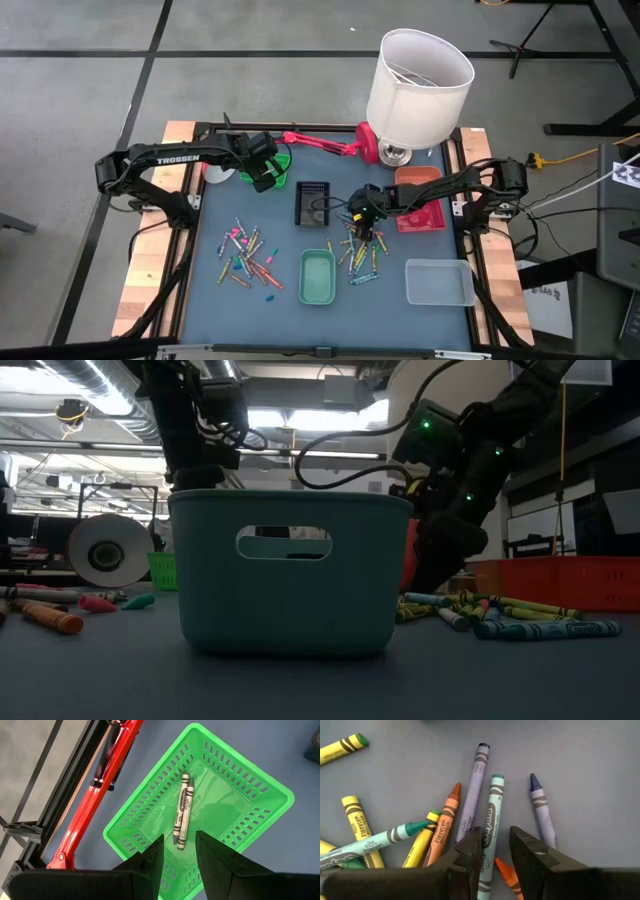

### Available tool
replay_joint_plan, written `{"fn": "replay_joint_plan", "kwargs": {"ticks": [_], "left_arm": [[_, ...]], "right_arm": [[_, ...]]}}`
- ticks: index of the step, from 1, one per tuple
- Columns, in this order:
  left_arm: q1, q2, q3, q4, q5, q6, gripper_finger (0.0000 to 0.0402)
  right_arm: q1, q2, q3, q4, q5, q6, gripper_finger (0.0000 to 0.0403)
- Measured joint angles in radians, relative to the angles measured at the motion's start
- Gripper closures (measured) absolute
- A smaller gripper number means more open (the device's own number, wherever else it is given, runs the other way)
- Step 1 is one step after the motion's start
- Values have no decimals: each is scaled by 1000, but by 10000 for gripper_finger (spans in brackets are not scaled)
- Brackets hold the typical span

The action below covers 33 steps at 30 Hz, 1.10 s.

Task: Sort crayons
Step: Put the blue green crayon into the orange bin

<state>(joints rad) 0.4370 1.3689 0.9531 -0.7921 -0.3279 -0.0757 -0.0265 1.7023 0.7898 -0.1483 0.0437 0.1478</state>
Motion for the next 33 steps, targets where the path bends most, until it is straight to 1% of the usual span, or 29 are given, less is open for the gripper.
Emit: {"fn": "replay_joint_plan", "kwargs": {"ticks": [3, 10, 13, 16, 19, 24, 29, 33], "left_arm": [[0, 0, 0, 0, 0, 0, 305], [0, 0, 0, 0, 0, 0, 305], [0, 0, 0, 0, 0, 0, 305], [0, 0, 0, 0, 0, 0, 305], [0, 0, 0, 0, 0, 0, 305], [0, 0, 0, 0, 0, 0, 305], [0, 0, 0, 0, 0, 0, 305], [0, 0, 0, 0, 0, 0, 305]], "right_arm": [[0, 0, 0, 0, -1, 0, 310], [1, 1, -1, 0, -3, 0, 372], [1, 1, -1, 0, -3, 0, 389], [1, 1, -1, -1, -3, 0, 393], [0, 0, 8, -11, -10, 0, 386], [0, 7, 75, -77, -23, 0, 381], [0, 0, 182, -218, -57, -4, 389], [0, -18, 273, -353, -64, -51, 389]]}}
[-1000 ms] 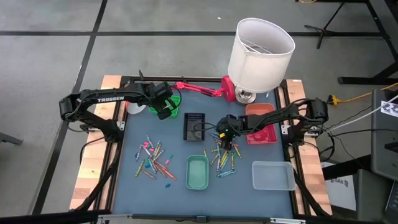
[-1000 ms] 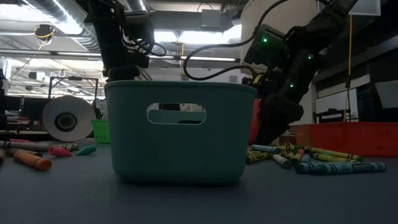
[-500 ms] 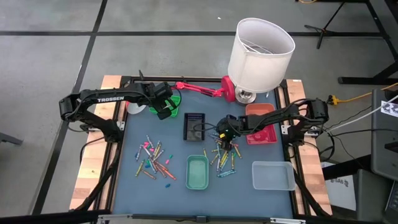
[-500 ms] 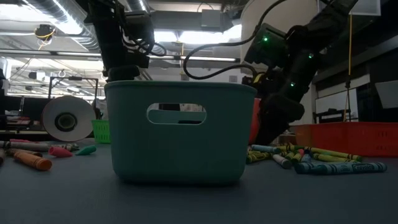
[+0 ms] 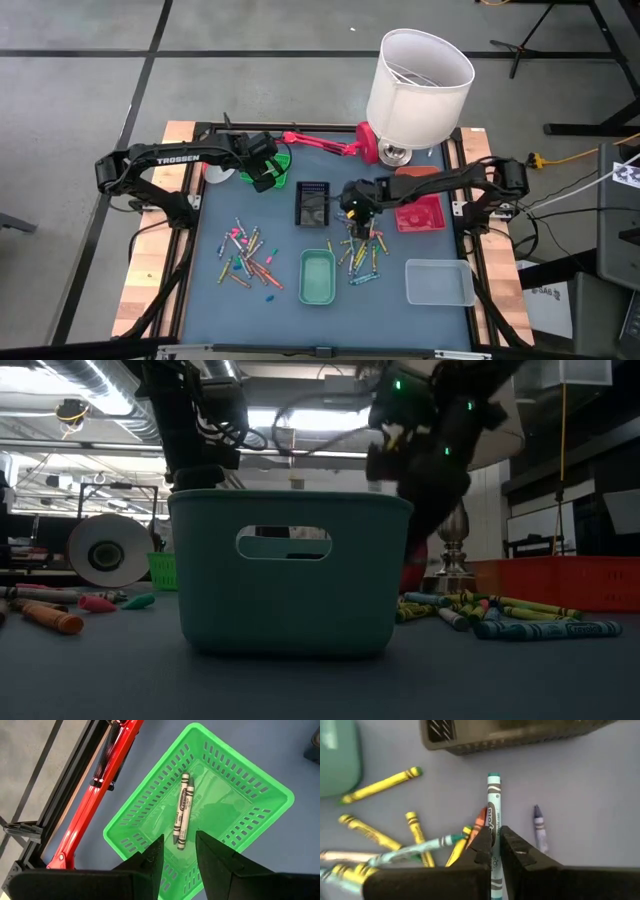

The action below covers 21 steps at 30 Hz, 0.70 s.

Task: Sort crayons
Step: Put the blue green crayon into the orange bin

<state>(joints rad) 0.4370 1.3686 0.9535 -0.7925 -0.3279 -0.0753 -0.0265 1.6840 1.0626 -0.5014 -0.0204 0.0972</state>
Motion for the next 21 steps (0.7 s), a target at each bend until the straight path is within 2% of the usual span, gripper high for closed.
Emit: {"fn": "replay_joint_plan", "kwargs": {"ticks": [8, 13, 21], "left_arm": [[0, 0, 1, 2, 0, 0, 305], [0, 0, 1, 2, 0, 0, 305], [0, 0, 1, 3, 0, 0, 305]], "right_arm": [[-4, -43, 105, -227, 18, -76, 389], [-23, -108, 99, -344, 51, -80, 390], [-75, -293, 19, -454, 116, -85, 391]]}}
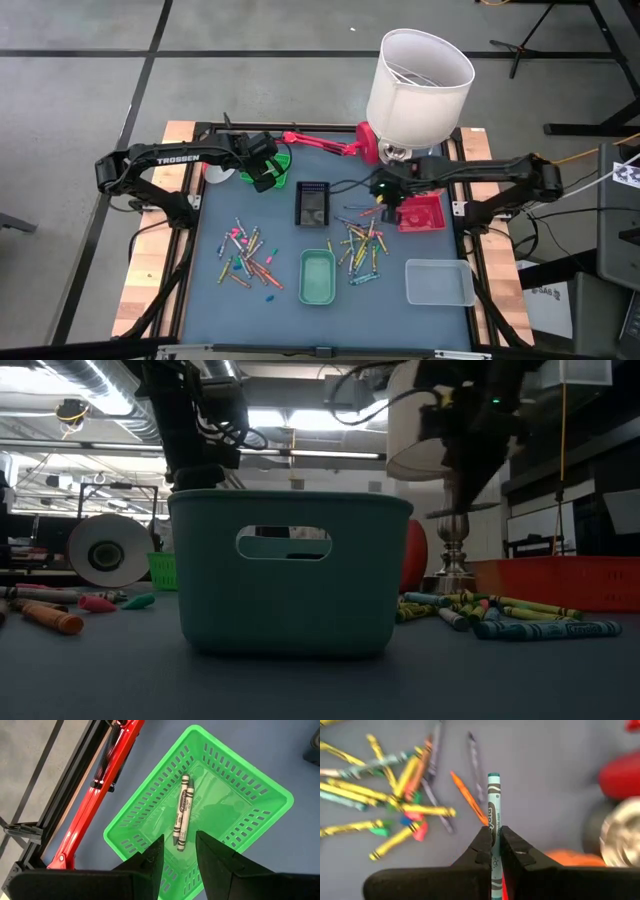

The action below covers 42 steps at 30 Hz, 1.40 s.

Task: Sort crayons
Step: Put the blue green crayon into the orange bin

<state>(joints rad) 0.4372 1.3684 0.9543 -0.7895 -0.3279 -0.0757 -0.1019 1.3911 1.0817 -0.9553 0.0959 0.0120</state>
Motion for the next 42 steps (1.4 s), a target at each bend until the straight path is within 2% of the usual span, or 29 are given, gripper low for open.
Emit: {"fn": "replay_joint_plan", "kwargs": {"ticks": [11, 17, 21, 28, 37, 42], "left_arm": [[0, 0, 0, 13, 0, 0, 305], [0, 0, 0, 28, 0, 0, 305], [0, 0, 0, 31, 20, 0, 305], [-11, 0, 0, 49, 202, -2, 305], [-95, -5, 0, 37, 413, -5, 305], [-154, -30, 0, 30, 486, -79, 305]], "right_arm": [[-72, -228, -240, -48, 124, 10, 388], [-132, -254, -344, -50, 238, 8, 387], [-170, -248, -346, -10, 265, -24, 387], [-217, -248, -346, -13, 297, -70, 386], [-220, -248, -346, -13, 305, -99, 386], [-220, -248, -346, -14, 305, -98, 386]]}}
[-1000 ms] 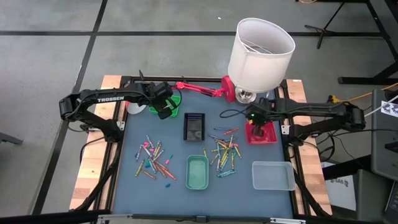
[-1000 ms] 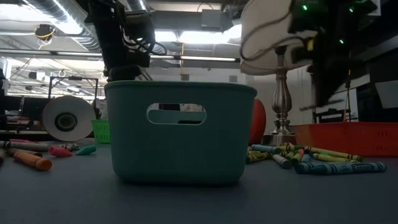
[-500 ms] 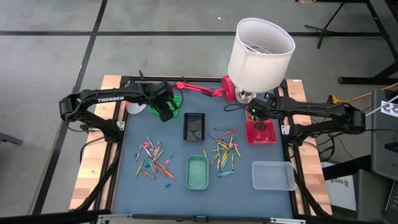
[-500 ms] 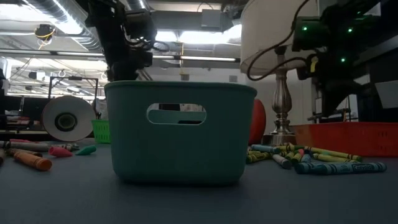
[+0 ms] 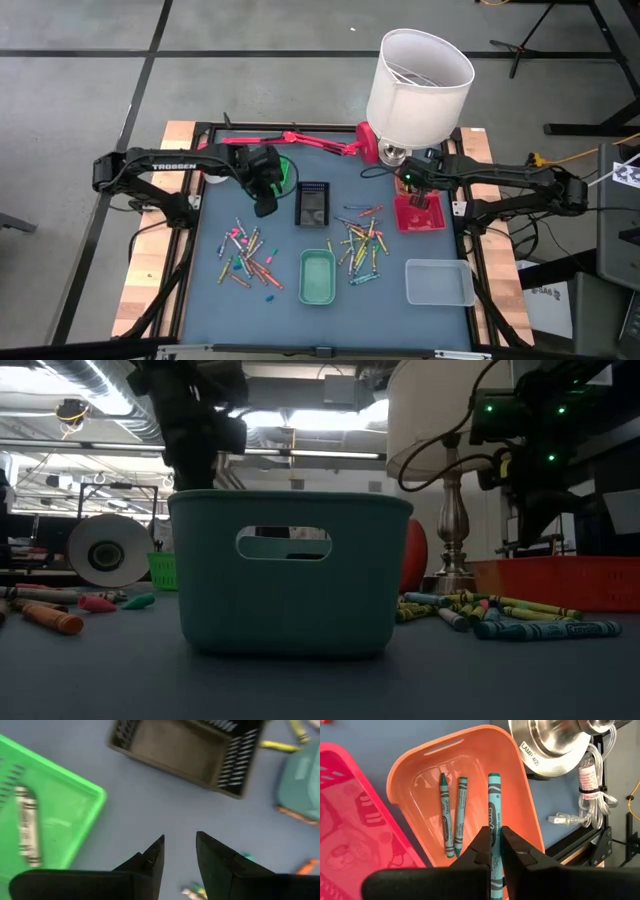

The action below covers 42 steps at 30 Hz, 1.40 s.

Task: Sort crayons
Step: Put the blue green crayon into the orange bin, then put the brown crayon into the black bin

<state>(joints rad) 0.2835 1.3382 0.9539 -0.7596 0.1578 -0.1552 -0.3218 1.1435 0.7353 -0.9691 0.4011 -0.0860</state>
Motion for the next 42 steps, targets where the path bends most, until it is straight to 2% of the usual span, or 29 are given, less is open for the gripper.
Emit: {"fn": "replay_joint_plan", "kwargs": {"ticks": [6, 12, 18, 21, 26, 30, 34, 42], "left_arm": [[-70, -43, 0, -68, 21, -136, 305], [-137, -58, 0, -227, 70, -425, 305], [-234, -59, 0, -260, 86, -647, 305], [-279, -55, 0, -268, 48, -770, 305], [-326, -54, -1, -280, -18, -936, 305], [-373, -54, -1, -279, -21, -940, 305], [-447, -54, -1, -243, -52, -876, 305], [-624, -54, -1, -128, -220, -642, 305]], "right_arm": [[0, 0, 0, -1, 0, 2, 386], [0, 0, 0, -2, -1, 2, 386], [1, 0, 0, -2, -1, 2, 383], [1, 0, 0, -2, -11, 2, 361], [1, 0, 0, -2, -11, 2, 303], [1, 0, 0, -2, -11, 2, 273], [1, 0, 0, -2, -12, 2, 261], [1, 0, 0, 0, -12, 2, 260]]}}
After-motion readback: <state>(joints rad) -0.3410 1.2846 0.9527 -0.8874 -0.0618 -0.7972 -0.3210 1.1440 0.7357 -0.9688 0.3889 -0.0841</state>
